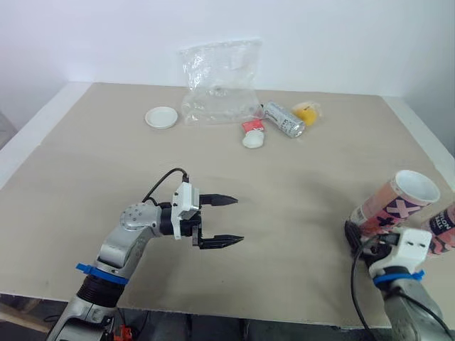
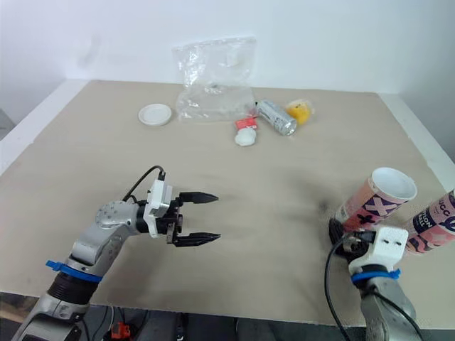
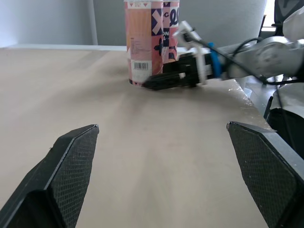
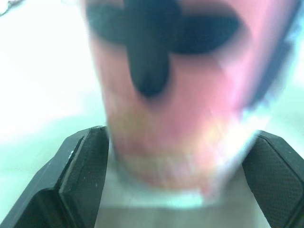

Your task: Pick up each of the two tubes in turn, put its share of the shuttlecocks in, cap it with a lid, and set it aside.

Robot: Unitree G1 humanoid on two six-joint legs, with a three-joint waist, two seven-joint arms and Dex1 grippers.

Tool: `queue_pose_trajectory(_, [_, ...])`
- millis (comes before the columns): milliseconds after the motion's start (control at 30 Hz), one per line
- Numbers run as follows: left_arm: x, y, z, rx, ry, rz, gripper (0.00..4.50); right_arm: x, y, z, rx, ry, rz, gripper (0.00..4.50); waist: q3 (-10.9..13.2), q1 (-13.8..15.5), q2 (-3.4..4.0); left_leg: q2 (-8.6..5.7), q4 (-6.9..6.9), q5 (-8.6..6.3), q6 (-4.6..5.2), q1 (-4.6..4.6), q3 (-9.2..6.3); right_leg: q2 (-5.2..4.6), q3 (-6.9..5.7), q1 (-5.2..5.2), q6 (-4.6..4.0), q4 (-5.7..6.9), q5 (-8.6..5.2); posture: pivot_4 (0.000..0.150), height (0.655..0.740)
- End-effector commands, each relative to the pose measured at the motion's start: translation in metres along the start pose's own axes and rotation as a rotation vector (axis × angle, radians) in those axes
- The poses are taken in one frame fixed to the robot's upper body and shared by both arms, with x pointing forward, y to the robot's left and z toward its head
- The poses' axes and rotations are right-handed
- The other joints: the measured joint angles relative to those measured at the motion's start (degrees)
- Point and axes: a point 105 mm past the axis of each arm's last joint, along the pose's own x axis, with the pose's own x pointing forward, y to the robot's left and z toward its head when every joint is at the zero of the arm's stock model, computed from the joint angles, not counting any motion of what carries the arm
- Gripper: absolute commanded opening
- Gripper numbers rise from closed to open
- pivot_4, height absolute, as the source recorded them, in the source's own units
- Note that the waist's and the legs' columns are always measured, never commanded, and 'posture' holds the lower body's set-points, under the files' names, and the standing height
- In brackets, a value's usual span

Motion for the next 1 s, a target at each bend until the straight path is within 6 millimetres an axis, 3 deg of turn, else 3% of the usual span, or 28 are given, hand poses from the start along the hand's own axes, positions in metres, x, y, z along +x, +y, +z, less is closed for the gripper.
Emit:
queue_pose_trajectory(33, [0.001, 0.001, 0.004, 0.031, -0.004, -0.012, 4.5, -0.019, -0.009, -0.001, -0.006, 0.022, -0.007, 4.41, 0.0, 0.0, -0.01, 0.0, 0.0, 0.0, 0.0, 0.0, 0.0, 0.0, 0.0, 0.01, 0.0, 0.0, -0.01, 0.15, 0.74])
queue_pose_trajectory(133, [0.001, 0.003, 0.003, 0.032, 0.001, -0.011, 4.5, -0.032, -0.013, -0.004, -0.037, 0.051, 0.023, 4.41, 0.0, 0.0, -0.01, 0.01, 0.01, -0.01, -0.01, 0.02, 0.03, -0.02, 0.01, 0.0, -0.02, -0.02, 0.0, 0.15, 0.74])
queue_pose_trajectory(267, [0.0, 0.006, 0.002, 0.033, 0.008, -0.007, 4.5, -0.044, -0.004, -0.003, -0.106, 0.077, 0.146, 4.41, 0.0, 0.0, -0.01, 0.03, 0.02, -0.01, -0.01, 0.03, 0.04, -0.03, 0.01, -0.01, -0.03, -0.02, 0.0, 0.15, 0.74])
queue_pose_trajectory(400, [-0.001, 0.008, 0.001, 0.032, 0.022, 0.003, 4.5, -0.043, 0.023, 0.01, -0.206, 0.039, 0.392, 4.41, 0.0, -0.2, 0.01, 0.08, 0.02, -0.01, -0.01, 0.02, 0.17, -0.04, 0.04, -0.09, -0.06, -0.02, 0.01, 0.15, 0.74])
queue_pose_trajectory(533, [-0.005, 0.013, -0.005, 0.029, 0.058, 0.04, 4.5, -0.034, 0.065, 0.023, -0.341, -0.039, 0.758, 4.41, 0.0, -0.4, 0.01, 0.11, 0.02, -0.01, -0.01, 0.05, 0.27, -0.03, 0.06, -0.14, -0.09, -0.02, 0.1, 0.15, 0.74])
queue_pose_trajectory(733, [-0.017, 0.019, -0.016, 0.05, 0.129, 0.102, 4.5, -0.005, 0.11, 0.034, -0.444, -0.133, 1.101, 4.41, 0.1, -0.2, -0.13, 0.07, 0.08, 0.02, 0.01, 0.0, 0.17, 0.02, 0.03, -0.1, -0.04, -0.03, 0.17, 0.15, 0.74])
queue_pose_trajectory(1000, [-0.038, 0.032, -0.022, 0.101, 0.208, 0.226, 4.5, 0.021, 0.127, 0.036, -0.426, -0.12, 1.282, 4.41, 0.1, -0.1, -0.13, -0.02, 0.03, -0.02, -0.03, -0.06, 0.05, 0.02, 0.02, -0.04, 0.14, -0.03, 0.27, 0.15, 0.74])
